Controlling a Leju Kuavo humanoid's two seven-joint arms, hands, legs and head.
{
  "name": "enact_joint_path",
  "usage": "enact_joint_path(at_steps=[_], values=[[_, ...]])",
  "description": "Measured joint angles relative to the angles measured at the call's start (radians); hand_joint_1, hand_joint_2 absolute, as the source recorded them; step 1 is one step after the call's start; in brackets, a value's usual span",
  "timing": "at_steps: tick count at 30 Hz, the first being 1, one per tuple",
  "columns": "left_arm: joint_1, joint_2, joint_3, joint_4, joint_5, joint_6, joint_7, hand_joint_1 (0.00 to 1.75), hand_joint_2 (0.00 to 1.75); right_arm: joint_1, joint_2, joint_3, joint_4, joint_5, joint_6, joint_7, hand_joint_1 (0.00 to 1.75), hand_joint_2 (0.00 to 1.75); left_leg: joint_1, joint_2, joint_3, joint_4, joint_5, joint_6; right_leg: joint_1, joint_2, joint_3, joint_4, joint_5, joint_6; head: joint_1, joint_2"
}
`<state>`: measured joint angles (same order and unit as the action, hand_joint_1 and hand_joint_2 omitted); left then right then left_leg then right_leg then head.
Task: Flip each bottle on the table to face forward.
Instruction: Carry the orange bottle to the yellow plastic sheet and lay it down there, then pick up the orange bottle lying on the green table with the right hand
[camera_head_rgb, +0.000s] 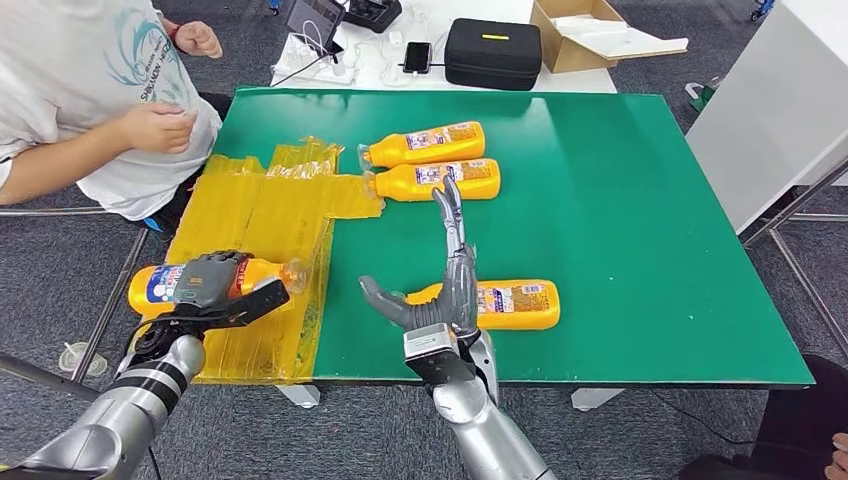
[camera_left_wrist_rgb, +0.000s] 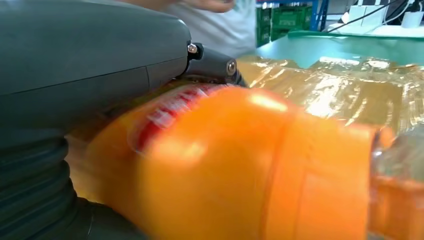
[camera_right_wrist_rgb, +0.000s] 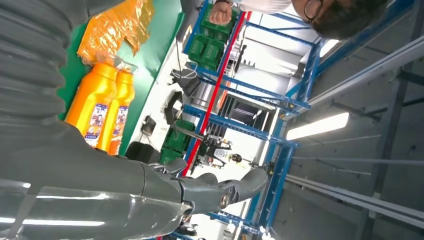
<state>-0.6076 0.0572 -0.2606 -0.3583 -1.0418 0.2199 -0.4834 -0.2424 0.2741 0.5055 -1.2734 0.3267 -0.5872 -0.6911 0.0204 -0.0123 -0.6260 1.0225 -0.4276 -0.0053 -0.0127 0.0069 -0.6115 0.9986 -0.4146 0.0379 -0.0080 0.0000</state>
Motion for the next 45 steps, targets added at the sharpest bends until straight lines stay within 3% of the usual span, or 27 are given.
enact_joint_path(at_steps=[4,8,18,28,34,38,40,45], values=[[0.010,-0.018,0.012,-0.006,0.030,-0.028,-0.036,0.00,1.75,-0.001,0.000,0.000,0.012,0.000,0.002,0.001,0.00,1.75,0.000,-0.002,0.002,0.000,0.000,0.000,0.000,-0.001,0.003,0.000,0.000,0.000,0.000,0.000],[0.013,-0.028,0.024,-0.013,0.041,-0.048,-0.051,0.00,0.00,-0.001,0.000,0.000,0.021,0.001,0.003,0.001,0.00,1.75,0.000,-0.003,0.003,0.000,0.000,0.000,0.000,-0.001,0.004,0.000,0.000,0.000,0.000,0.000],[0.019,-0.038,0.029,-0.035,0.082,-0.135,-0.092,0.00,0.00,-0.001,0.005,-0.003,0.035,-0.006,0.006,-0.003,0.00,1.75,0.000,-0.004,0.004,0.000,0.000,0.000,0.000,-0.003,0.005,0.000,0.000,0.000,0.000,0.000],[0.003,-0.033,0.031,-0.062,0.173,-0.293,-0.124,0.00,0.00,-0.001,0.006,-0.010,0.047,-0.020,0.010,-0.005,0.00,1.75,0.000,-0.003,0.005,0.000,0.001,-0.001,0.000,-0.003,0.005,0.000,0.000,0.000,0.000,0.000],[0.004,-0.029,0.037,-0.071,0.203,-0.308,-0.138,0.00,0.00,-0.001,0.006,-0.012,0.050,-0.021,0.010,-0.006,0.00,1.75,0.000,-0.003,0.004,0.000,0.001,-0.001,0.000,-0.003,0.005,0.000,0.000,0.000,0.000,0.000],[0.017,-0.040,0.076,-0.100,0.336,-0.295,-0.172,0.00,0.00,-0.002,0.006,-0.013,0.058,-0.002,0.005,-0.004,0.00,1.75,0.000,-0.003,0.004,0.000,0.001,-0.001,0.000,-0.003,0.004,0.000,0.000,0.000,0.000,0.000],[0.034,-0.056,0.113,-0.133,0.436,-0.258,-0.183,0.00,0.00,-0.006,0.005,-0.013,0.070,0.038,0.004,0.026,0.00,1.75,0.000,-0.003,0.003,0.000,0.001,-0.001,0.000,-0.003,0.004,0.000,0.000,0.000,0.000,0.000],[0.103,-0.114,0.248,-0.297,0.674,-0.150,-0.195,0.00,0.00,-0.043,-0.018,-0.012,0.132,0.216,0.058,0.240,0.00,1.75,0.000,-0.003,0.003,0.000,0.001,0.000,0.000,-0.003,0.003,0.000,0.000,0.000,0.000,0.000]])
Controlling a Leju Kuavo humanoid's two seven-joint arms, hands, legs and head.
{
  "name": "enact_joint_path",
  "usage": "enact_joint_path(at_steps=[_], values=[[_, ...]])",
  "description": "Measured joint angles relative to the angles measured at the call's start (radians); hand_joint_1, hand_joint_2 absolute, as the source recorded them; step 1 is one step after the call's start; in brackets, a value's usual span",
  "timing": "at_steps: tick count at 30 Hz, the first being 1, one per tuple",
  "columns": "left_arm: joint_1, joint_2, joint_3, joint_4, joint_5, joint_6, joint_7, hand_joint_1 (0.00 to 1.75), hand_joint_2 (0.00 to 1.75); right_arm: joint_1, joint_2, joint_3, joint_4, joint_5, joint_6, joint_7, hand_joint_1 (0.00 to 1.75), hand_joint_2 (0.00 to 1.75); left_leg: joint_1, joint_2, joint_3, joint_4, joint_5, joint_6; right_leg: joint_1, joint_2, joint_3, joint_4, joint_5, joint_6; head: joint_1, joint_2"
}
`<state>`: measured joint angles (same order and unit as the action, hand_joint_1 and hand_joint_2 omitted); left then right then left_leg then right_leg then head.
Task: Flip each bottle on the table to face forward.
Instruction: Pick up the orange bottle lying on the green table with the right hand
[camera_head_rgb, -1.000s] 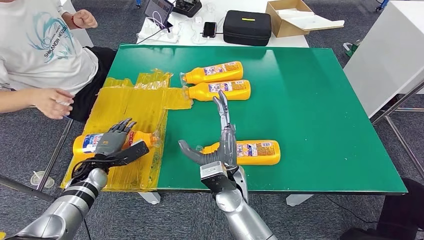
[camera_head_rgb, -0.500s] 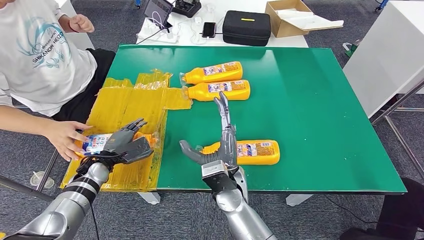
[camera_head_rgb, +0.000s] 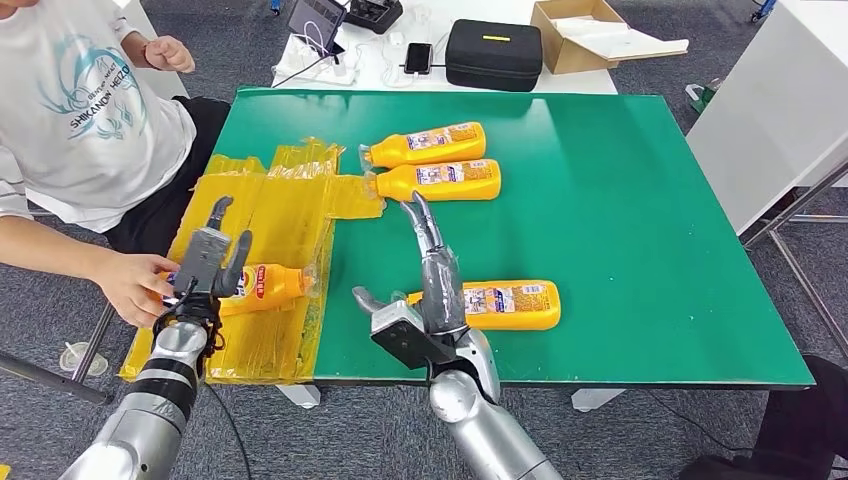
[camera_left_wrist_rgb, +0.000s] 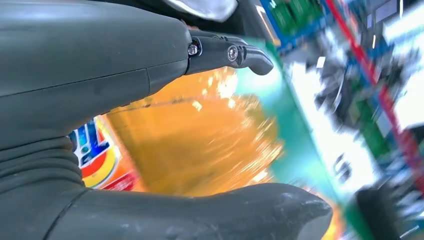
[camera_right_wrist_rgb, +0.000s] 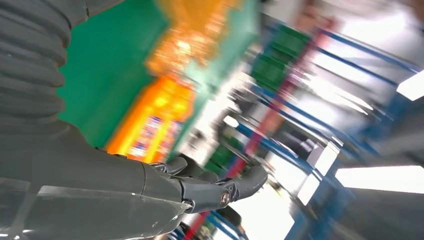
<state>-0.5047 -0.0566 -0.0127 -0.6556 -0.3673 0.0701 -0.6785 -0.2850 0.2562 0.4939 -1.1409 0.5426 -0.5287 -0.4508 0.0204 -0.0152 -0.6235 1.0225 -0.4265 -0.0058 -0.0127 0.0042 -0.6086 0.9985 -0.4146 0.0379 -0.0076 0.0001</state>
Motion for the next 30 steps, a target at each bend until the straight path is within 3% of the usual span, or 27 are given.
enact_joint_path(at_steps=[1,5,9,17,30], values=[[0.016,-0.008,0.017,-0.035,0.021,0.003,0.004,0.00,0.00,-0.006,-0.007,-0.001,0.011,0.016,0.013,0.020,0.00,1.75,0.000,0.000,0.000,0.000,0.000,0.000,0.000,0.000,0.000,0.000,0.000,0.000,0.000,0.000],[0.066,-0.028,0.067,-0.143,0.089,0.025,-0.004,0.00,1.75,-0.023,-0.032,-0.004,0.045,0.075,0.043,0.090,0.00,1.75,0.000,0.000,-0.002,0.000,0.000,0.000,0.000,0.000,-0.002,0.000,0.000,0.000,0.000,0.000],[0.132,-0.059,0.114,-0.261,0.184,0.057,-0.021,0.00,1.75,-0.044,-0.077,-0.022,0.074,0.147,0.115,0.216,0.00,1.75,0.000,0.000,-0.002,0.000,0.000,0.000,0.000,0.000,-0.002,0.000,0.000,0.000,0.000,0.000],[0.240,-0.101,0.143,-0.428,0.215,0.113,-0.022,0.00,1.75,-0.080,-0.156,-0.048,0.129,0.210,0.261,0.340,0.00,1.75,0.000,0.000,-0.003,0.000,0.000,0.000,0.000,0.000,-0.002,0.000,0.000,0.000,0.000,0.000],[0.273,-0.126,0.142,-0.452,0.186,0.140,-0.022,0.00,1.75,-0.120,-0.216,-0.052,0.199,0.209,0.375,0.361,0.00,1.75,0.000,0.000,-0.003,0.000,0.000,0.000,0.000,0.000,-0.002,0.000,0.000,0.000,0.000,0.000]])
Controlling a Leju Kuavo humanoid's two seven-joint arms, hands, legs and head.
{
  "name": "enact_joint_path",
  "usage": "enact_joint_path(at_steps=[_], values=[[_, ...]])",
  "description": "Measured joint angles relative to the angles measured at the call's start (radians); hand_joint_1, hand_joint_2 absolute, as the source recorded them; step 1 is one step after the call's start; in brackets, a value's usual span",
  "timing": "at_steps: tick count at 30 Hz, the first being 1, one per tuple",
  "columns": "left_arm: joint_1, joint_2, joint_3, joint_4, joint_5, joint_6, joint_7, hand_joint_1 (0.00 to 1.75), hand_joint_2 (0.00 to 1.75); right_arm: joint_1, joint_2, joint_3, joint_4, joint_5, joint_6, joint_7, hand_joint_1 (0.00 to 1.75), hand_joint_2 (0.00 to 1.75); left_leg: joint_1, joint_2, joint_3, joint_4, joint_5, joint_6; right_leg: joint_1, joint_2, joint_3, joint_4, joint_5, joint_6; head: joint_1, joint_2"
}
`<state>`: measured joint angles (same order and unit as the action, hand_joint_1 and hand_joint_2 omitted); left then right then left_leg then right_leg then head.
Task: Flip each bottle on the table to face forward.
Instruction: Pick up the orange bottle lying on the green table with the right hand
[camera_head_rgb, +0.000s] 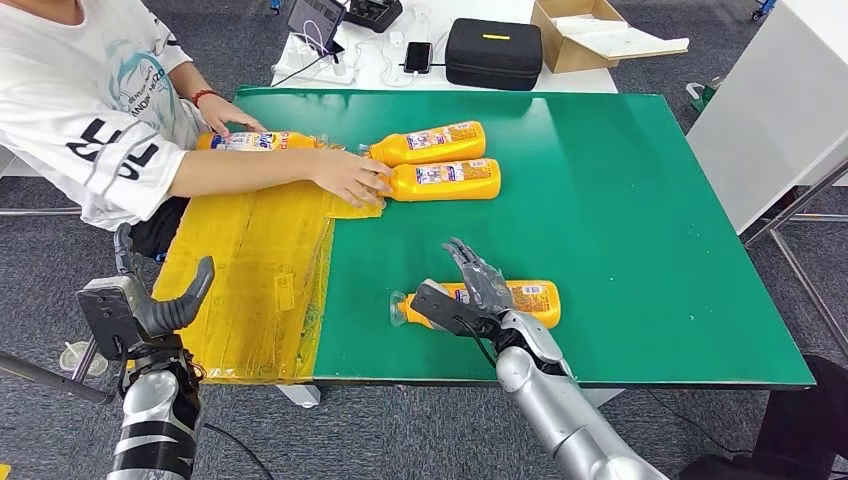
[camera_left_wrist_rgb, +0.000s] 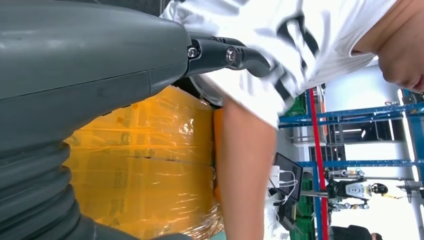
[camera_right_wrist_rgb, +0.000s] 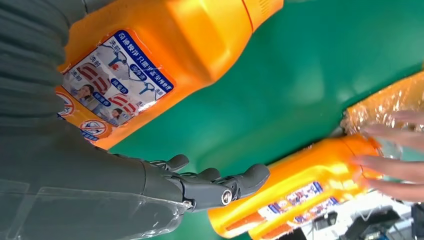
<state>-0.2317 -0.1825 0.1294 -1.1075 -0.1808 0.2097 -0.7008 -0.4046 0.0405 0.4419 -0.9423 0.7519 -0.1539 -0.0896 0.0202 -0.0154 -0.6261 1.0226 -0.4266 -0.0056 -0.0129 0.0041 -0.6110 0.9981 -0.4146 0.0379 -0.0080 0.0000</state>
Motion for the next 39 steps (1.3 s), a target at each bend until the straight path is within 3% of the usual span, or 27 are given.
enact_joint_path(at_steps=[13,24,30,39], values=[[-0.007,-0.005,-0.025,0.043,-0.016,0.017,0.000,0.00,1.75,-0.042,-0.028,0.038,0.043,0.002,0.092,-0.004,0.00,1.75,0.000,0.000,0.000,0.000,0.000,0.000,0.000,0.000,0.000,0.000,0.000,0.000,0.000,0.000],[-0.016,-0.005,-0.041,0.073,-0.006,0.015,0.000,0.00,1.75,-0.075,-0.160,0.100,0.002,-0.046,0.222,-0.022,0.00,1.75,-0.001,0.000,0.000,0.000,0.000,0.000,-0.001,0.000,0.000,0.000,0.000,0.000,0.000,0.000],[-0.017,-0.005,-0.044,0.074,-0.004,0.015,0.000,0.00,1.75,-0.065,-0.216,0.130,-0.074,-0.076,0.218,-0.023,0.00,1.75,-0.001,0.000,0.000,0.000,0.000,0.000,-0.001,0.000,0.000,0.000,0.000,0.000,0.000,0.000],[-0.017,-0.006,-0.047,0.074,-0.004,0.016,0.000,0.00,1.75,-0.057,-0.226,0.139,-0.098,-0.077,0.211,-0.023,0.00,1.75,-0.001,0.000,0.000,0.000,0.000,0.000,-0.001,0.000,0.000,0.000,0.000,0.000,0.000,0.000]])
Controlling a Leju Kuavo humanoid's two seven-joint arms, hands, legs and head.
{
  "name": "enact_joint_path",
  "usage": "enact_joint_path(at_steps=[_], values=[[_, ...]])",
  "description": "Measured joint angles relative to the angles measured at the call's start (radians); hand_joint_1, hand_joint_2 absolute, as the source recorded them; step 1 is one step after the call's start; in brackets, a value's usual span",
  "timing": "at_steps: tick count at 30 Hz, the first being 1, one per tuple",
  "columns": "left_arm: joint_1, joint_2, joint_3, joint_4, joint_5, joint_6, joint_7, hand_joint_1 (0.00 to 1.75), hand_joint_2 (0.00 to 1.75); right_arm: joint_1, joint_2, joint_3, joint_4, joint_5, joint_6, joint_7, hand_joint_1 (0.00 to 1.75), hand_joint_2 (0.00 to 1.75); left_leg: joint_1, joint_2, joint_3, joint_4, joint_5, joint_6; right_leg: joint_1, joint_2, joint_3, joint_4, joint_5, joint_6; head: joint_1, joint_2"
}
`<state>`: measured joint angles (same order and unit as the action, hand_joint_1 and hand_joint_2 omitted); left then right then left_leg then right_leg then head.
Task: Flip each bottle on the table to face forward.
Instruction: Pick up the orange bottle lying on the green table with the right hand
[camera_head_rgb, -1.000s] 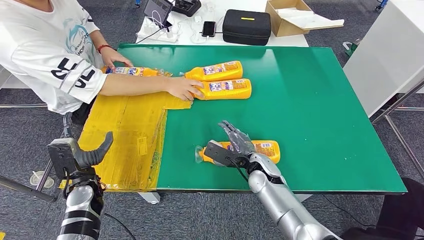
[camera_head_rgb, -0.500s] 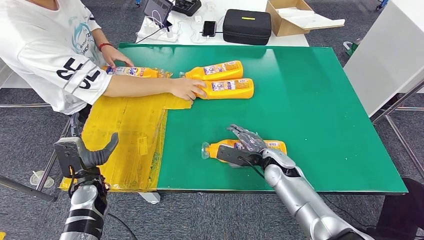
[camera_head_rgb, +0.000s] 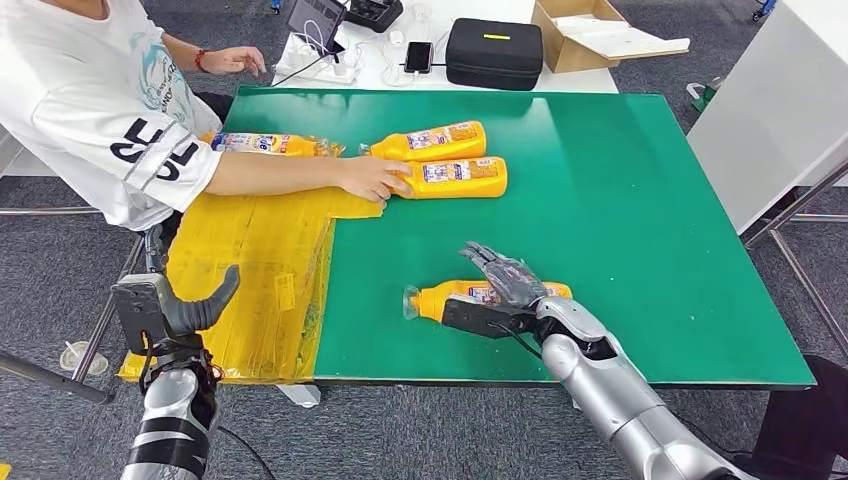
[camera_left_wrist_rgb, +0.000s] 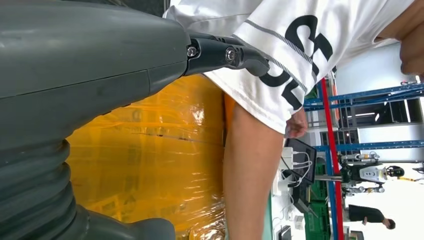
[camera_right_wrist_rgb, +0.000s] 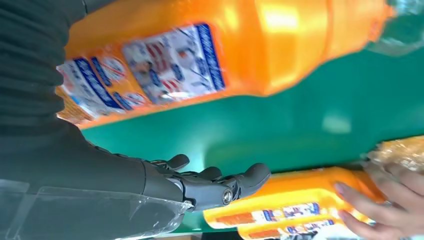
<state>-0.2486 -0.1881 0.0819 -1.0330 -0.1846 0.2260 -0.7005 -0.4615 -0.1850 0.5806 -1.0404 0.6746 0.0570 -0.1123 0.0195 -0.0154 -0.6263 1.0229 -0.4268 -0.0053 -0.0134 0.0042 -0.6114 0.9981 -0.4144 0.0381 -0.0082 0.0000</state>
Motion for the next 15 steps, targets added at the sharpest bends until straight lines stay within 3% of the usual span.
enact_joint_path(at_steps=[15], values=[[-0.005,-0.001,-0.012,0.042,0.006,-0.016,0.000,0.00,1.75,0.036,-0.105,0.073,-0.054,0.053,0.038,0.058,0.00,1.75,0.000,0.000,0.000,0.000,0.000,0.000,0.000,0.000,0.000,0.000,0.000,0.000,0.000,0.000]])
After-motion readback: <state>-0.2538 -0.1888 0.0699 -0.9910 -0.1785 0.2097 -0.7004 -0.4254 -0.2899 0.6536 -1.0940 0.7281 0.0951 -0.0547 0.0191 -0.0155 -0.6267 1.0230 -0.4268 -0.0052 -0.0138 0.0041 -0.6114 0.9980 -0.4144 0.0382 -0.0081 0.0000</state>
